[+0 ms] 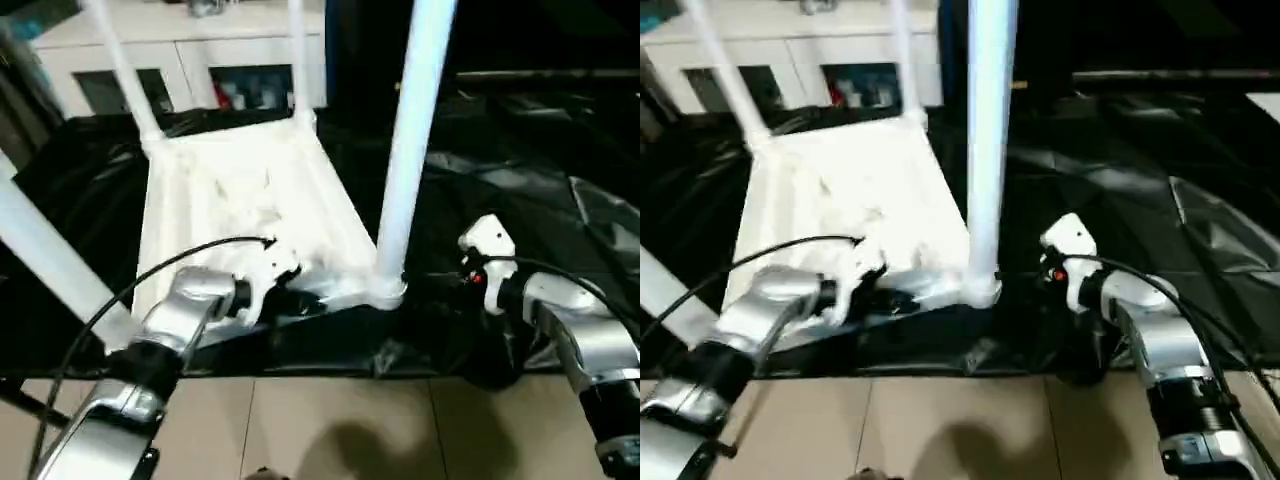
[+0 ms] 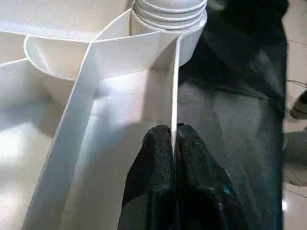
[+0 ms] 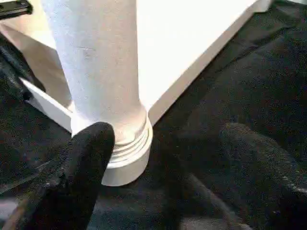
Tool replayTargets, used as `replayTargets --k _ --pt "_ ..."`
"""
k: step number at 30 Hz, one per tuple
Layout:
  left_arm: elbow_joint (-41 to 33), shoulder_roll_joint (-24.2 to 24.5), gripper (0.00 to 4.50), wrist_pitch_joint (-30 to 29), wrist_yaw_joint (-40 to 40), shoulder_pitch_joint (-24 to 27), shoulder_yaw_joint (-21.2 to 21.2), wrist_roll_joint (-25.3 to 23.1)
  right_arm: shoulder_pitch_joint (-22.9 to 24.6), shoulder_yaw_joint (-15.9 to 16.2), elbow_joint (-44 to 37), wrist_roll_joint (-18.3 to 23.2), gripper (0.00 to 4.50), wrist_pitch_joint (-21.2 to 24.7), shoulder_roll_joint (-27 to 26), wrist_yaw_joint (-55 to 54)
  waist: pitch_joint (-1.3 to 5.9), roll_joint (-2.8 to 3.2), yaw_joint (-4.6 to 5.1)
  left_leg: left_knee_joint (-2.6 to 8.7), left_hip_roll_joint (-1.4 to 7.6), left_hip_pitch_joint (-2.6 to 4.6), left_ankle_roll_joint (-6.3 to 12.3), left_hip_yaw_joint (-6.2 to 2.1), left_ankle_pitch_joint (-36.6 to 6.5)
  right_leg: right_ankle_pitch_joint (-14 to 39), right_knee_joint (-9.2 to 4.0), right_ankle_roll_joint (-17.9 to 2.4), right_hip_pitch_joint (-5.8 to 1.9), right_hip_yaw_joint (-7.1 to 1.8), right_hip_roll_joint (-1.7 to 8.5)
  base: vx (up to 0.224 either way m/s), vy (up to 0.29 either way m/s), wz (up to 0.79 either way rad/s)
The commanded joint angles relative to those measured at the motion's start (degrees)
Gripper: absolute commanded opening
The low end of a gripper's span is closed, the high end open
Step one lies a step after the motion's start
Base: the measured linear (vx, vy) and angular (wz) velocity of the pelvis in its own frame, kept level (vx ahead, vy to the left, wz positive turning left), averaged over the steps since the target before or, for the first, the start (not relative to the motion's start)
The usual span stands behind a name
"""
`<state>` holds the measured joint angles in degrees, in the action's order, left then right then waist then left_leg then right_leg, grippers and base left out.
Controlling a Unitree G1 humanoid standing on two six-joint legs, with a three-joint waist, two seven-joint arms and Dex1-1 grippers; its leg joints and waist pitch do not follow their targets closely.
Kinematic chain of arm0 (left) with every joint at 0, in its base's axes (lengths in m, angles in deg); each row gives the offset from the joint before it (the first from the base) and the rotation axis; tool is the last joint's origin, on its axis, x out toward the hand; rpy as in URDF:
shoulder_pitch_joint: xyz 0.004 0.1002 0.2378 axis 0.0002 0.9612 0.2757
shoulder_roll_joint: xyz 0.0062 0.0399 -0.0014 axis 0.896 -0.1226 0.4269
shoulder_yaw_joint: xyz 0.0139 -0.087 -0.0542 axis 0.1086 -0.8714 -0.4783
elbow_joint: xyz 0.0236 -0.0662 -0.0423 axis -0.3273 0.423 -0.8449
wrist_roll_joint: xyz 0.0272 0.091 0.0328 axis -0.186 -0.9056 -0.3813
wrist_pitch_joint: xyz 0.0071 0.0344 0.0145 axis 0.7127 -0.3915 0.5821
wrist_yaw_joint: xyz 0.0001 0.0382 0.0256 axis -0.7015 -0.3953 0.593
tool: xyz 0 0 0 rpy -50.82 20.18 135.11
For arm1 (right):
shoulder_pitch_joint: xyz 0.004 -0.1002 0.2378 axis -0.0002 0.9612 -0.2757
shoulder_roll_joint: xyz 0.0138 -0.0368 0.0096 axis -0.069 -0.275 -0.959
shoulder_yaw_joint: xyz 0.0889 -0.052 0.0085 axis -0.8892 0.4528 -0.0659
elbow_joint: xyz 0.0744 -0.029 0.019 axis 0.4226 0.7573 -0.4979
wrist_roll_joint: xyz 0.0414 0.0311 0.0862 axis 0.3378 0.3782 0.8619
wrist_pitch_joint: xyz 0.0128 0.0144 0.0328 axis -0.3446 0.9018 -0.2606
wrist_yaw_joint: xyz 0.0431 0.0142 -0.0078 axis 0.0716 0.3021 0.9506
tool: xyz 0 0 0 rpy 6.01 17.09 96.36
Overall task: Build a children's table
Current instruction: Rotate leg to tighten
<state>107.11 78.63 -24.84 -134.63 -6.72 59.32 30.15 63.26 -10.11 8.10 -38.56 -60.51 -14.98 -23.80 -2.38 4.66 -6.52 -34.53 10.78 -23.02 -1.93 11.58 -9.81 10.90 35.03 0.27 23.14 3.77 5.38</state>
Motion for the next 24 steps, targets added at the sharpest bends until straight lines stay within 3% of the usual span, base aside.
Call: replayTargets --k 1,4,5,6,10,13,15,16,24 --pt "-3.36 -0.72 0.0 -0.64 -2.77 0.25 0.43 3.07 0.09 2.74 -0.07 0.13 4.24 -1.03 -0.45 2.21 3.81 -1.43 0.0 3.91 2.68 1.56 4.08 -1.38 -10.81 10.7 -3.86 -13.1 -2.41 -2.11 3.39 0.0 0.0 0.0" --pt "-4.3 -0.58 0.0 -0.83 -2.79 0.44 0.4 3.26 -0.71 4.07 1.16 -0.41 4.42 -1.96 -1.39 3.09 3.86 -1.99 0.0 3.83 2.59 1.52 4.12 -1.34 -10.28 10.38 -3.82 -13.03 -2.46 -2.18 3.47 0.0 0.0 0.0" --pt "-4.36 -0.59 0.0 -0.85 -2.75 0.43 0.38 3.27 -0.83 4.26 1.31 -0.48 4.42 -2.09 -1.53 3.21 3.86 -1.89 -0.02 3.82 2.59 1.49 4.21 -1.34 -9.93 10.09 -3.81 -13.13 -2.41 -2.16 3.45 0.0 0.0 0.0" --pt "-4.98 -0.68 0.0 -1.3 -2.64 0.61 0.22 3.24 -1.24 4.94 1.79 -0.68 4.42 -2.28 -2.09 3.98 3.89 -2.29 0.03 3.76 2.54 1.42 4.49 -1.26 -9.29 9.35 -3.77 -13.17 -2.43 -2.14 3.37 0.0 0.0 0.0" --pt "-5.7 -0.93 0.0 -1.51 -2.04 0.98 -0.03 2.64 -3.2 5.89 4.72 -2.84 4.42 -4.3 -3.91 2.86 4.05 -2.09 -0.22 3.54 2.51 1.37 5.37 -1.25 -7.03 6.82 -3.3 -13.89 -2.38 -2.1 3.29 0.0 0.0 0.0" --pt "-5.89 -0.95 0.0 -1.58 -1.54 1.05 -0.04 2.48 -4.83 6.53 7.62 -4.8 4.42 -6.06 -4.86 0.24 3.94 -2.04 -0.17 3.63 2.46 1.51 4.69 -1.22 -7.8 8.37 -3.49 -13.67 -2.32 -2.15 3.34 0.0 0.0 0.0" --pt "-5.69 -0.96 0.0 -1.56 -1.27 0.92 -0.09 2.34 -5.63 6.38 8.79 -3.79 4.42 -5.9 -5.44 0.74 3.95 -2.02 -0.21 3.58 2.45 1.43 4.72 -1.22 -7.76 8.02 -3.44 -13.56 -2.39 -2.18 3.35 0.0 0.0 0.0" --pt "-5.68 -0.96 0.0 -1.6 -1.23 0.91 -0.12 2.3 -5.79 6.31 8.96 -3.58 4.17 -5.96 -5.59 1.03 3.94 -2.02 -0.2 3.59 2.46 1.44 4.8 -1.21 -7.82 7.85 -3.45 -13.56 -2.38 -2.16 3.32 0.0 0.0 0.0" --pt "-5.7 -0.65 0.0 -1.55 -1.02 1.32 -0.26 2.05 -6.1 5.83 10.82 -3.0 3.62 -7.61 -6.12 3.12 4.04 -1.81 -0.28 3.5 2.49 1.44 5.04 -1.24 -7.73 7.04 -3.36 -13.8 -2.43 -2.14 3.33 0.0 0.0 0.0"
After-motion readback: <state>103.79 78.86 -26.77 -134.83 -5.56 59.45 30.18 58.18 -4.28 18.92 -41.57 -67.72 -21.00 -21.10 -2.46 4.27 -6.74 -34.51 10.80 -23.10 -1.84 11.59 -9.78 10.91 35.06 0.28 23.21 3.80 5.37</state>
